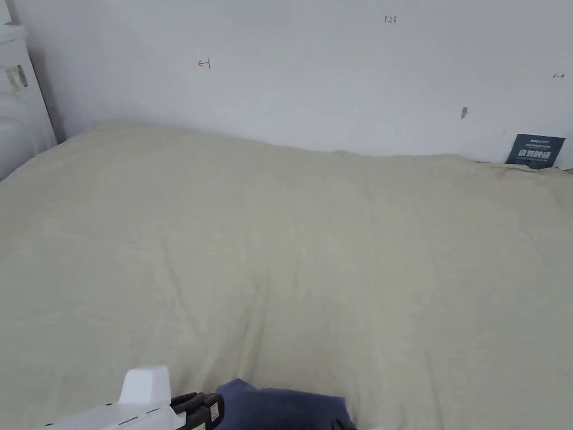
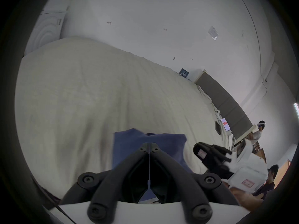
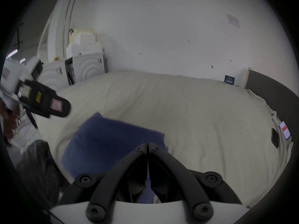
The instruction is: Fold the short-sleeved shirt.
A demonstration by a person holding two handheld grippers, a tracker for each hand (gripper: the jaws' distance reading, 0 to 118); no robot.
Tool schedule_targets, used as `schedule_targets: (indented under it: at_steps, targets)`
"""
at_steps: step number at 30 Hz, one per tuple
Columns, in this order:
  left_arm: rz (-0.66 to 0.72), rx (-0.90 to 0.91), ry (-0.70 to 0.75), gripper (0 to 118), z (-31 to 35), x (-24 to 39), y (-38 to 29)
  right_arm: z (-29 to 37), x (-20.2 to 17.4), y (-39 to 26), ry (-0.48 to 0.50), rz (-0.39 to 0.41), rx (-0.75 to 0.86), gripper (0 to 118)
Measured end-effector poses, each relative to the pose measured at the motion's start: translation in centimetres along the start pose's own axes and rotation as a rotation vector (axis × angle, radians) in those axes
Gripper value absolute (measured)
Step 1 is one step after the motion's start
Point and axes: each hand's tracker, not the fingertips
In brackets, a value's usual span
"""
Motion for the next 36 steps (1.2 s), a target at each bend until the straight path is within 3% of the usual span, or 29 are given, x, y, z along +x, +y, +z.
schedule_targets:
  at_steps: [1, 4, 6, 7, 8, 11, 16, 18, 20, 30, 33, 34, 35, 36]
  targets:
    - [0.009, -0.003, 0.003, 0, 0.1, -0.6, -0.2, -0.8, -0.4, -0.4, -0.036, 0.002, -0.01, 1]
    - [0.052, -0.014, 0.014, 0, -0.1, -1.9, -0.9, -3.7, -0.5, -2.0, -0.015, -0.04, -0.115, 1]
    - [0.071, -0.026, 0.015, 4, -0.6, -2.3, -1.2, -4.4, -0.6, -3.0, -0.021, -0.034, -0.102, 1]
    - [0.073, -0.034, 0.01, 9, -0.9, -2.5, -1.3, -4.5, -0.5, -3.4, -0.033, -0.009, -0.082, 1]
    - [0.072, -0.054, 0.011, 21, -1.4, -2.7, -1.2, -4.5, -0.5, -3.5, -0.034, 0.005, -0.063, 1]
    - [0.071, -0.077, 0.017, 49, -2.5, -3.3, -1.2, -4.2, 0.0, -3.4, -0.019, -0.055, -0.067, 1]
    - [0.08, -0.142, -0.063, 56, -4.3, -4.6, -0.7, -4.0, 1.0, -3.1, 0.015, -0.103, -0.081, 1]
    - [0.062, -0.2, -0.066, 68, -5.6, -5.0, -0.7, -4.0, 1.1, -3.1, 0.02, -0.104, -0.084, 1]
    - [0.04, -0.248, -0.051, 73, -7.0, -5.1, -0.8, -4.0, 1.1, -3.2, 0.024, -0.109, -0.085, 1]
    - [-0.019, -0.269, -0.057, 70, -8.3, -3.7, -1.0, -4.1, 1.4, -3.3, 0.033, -0.123, -0.085, 1]
    - [0.035, -0.28, -0.08, 69, -8.7, -4.7, -1.0, -4.0, 1.5, -3.3, 0.039, -0.13, -0.082, 1]
    - [0.064, -0.278, -0.1, 66, -8.6, -5.0, -0.9, -4.0, 1.6, -3.3, 0.041, -0.132, -0.083, 1]
    - [0.08, -0.288, -0.117, 51, -8.5, -5.2, -0.8, -4.1, 1.6, -3.3, 0.044, -0.132, -0.083, 1]
    - [0.089, -0.297, -0.158, 45, -8.4, -5.1, -0.8, -4.1, 1.6, -3.3, 0.045, -0.132, -0.084, 1]
